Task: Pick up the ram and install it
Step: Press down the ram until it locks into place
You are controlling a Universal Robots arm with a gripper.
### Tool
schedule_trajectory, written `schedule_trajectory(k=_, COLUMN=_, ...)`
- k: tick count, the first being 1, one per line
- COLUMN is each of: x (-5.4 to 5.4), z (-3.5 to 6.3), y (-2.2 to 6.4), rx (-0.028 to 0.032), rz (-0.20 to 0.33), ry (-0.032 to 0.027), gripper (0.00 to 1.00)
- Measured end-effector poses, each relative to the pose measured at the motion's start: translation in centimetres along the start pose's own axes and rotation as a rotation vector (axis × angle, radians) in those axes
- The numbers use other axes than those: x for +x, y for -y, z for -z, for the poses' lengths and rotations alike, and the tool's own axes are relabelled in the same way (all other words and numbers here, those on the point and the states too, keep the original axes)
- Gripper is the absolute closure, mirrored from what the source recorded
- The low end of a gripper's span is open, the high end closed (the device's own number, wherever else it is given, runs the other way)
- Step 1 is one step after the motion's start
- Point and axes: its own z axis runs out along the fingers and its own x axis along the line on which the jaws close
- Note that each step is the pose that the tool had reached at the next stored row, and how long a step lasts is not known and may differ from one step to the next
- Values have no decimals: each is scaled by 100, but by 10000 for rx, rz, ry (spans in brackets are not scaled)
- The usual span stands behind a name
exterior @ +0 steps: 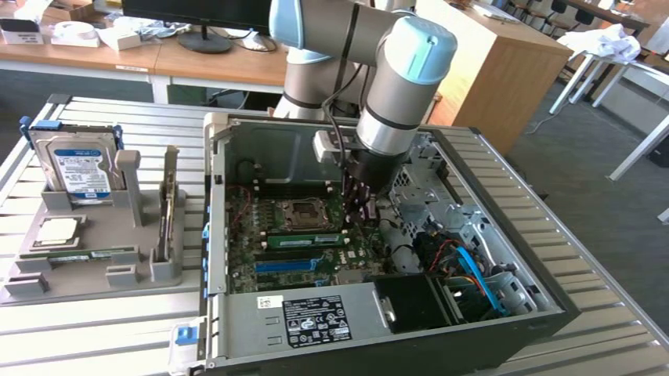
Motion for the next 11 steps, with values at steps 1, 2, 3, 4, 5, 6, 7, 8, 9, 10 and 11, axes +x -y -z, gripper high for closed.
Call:
schedule_trajectory(k=1, x=0, z=0, y=0, rx=0, rz=0, ry=0, gripper=90)
schedule_trajectory(k=2, x=0, z=0, y=0, rx=1, rz=0, ry=0, gripper=90)
schedule_trajectory(k=3, x=0, z=0, y=0, rx=0, rz=-1, ry=0, gripper=90)
schedule_trajectory(k=4, x=-1, z=-4, y=0, rx=1, rz=-1, ry=1, gripper=90)
schedule_trajectory(k=5, x=-1, z=-10, y=0, rx=1, rz=-1, ry=3, gripper=90)
schedule_trajectory(k=6, x=0, z=-17, y=0, rx=1, rz=-1, ry=1, gripper=90)
schedule_trajectory(k=7, x=0, z=-24, y=0, rx=1, rz=-1, ry=0, gripper=90)
schedule_trajectory(k=8, x=0, z=-31, y=0, rx=0, rz=-1, ry=2, gripper=90)
schedule_trajectory(k=9, x=1, z=-36, y=1, rx=0, rz=-1, ry=1, gripper=90)
schedule_trajectory(k=10, x=1, z=-42, y=1, rx=0, rz=-1, ry=1, gripper=90)
schedule_trajectory(k=11, x=1, z=-48, y=1, rx=1, rz=-1, ry=1, gripper=90)
